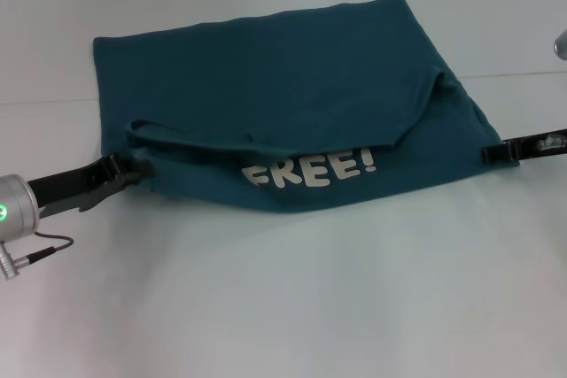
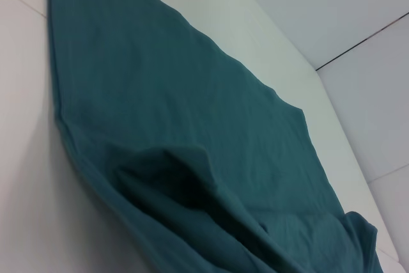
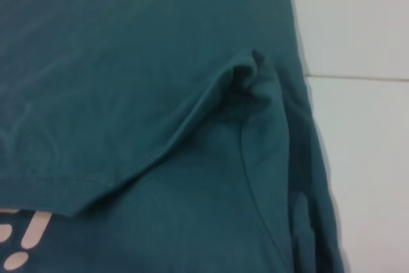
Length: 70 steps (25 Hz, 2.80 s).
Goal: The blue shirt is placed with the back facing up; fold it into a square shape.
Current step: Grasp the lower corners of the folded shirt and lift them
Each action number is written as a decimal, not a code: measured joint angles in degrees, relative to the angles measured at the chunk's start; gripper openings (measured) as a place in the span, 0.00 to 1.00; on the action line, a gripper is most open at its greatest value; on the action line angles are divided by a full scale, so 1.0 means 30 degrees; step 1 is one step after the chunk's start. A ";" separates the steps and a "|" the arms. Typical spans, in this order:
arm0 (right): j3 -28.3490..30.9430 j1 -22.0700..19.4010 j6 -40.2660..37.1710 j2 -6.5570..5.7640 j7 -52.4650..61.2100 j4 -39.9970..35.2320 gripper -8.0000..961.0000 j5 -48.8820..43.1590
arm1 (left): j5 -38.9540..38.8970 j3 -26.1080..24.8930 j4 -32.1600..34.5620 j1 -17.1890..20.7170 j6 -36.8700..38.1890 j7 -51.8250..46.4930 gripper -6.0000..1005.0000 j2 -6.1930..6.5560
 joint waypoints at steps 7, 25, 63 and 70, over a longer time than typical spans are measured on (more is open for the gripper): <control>-0.0001 0.0040 0.0884 0.0024 0.0055 0.0796 0.64 0.0097 | -0.0011 0.0027 0.0000 -0.0042 0.0001 0.0000 0.04 0.0010; -0.0003 0.0692 0.1412 0.0129 0.0011 0.1855 0.61 0.0125 | -0.0054 0.0027 -0.0052 -0.0028 -0.0001 0.0000 0.04 0.0011; 0.0446 -0.1858 -1.6343 -0.0756 0.1190 -0.7494 0.03 0.0934 | 0.3465 -0.0642 0.4452 0.0608 1.0512 -0.1756 0.04 0.1465; 0.0684 -0.2723 -2.0395 -0.0662 0.0069 -0.7840 0.03 0.1000 | 0.6909 -0.1945 0.5455 0.0834 1.4195 -0.2201 0.04 0.1687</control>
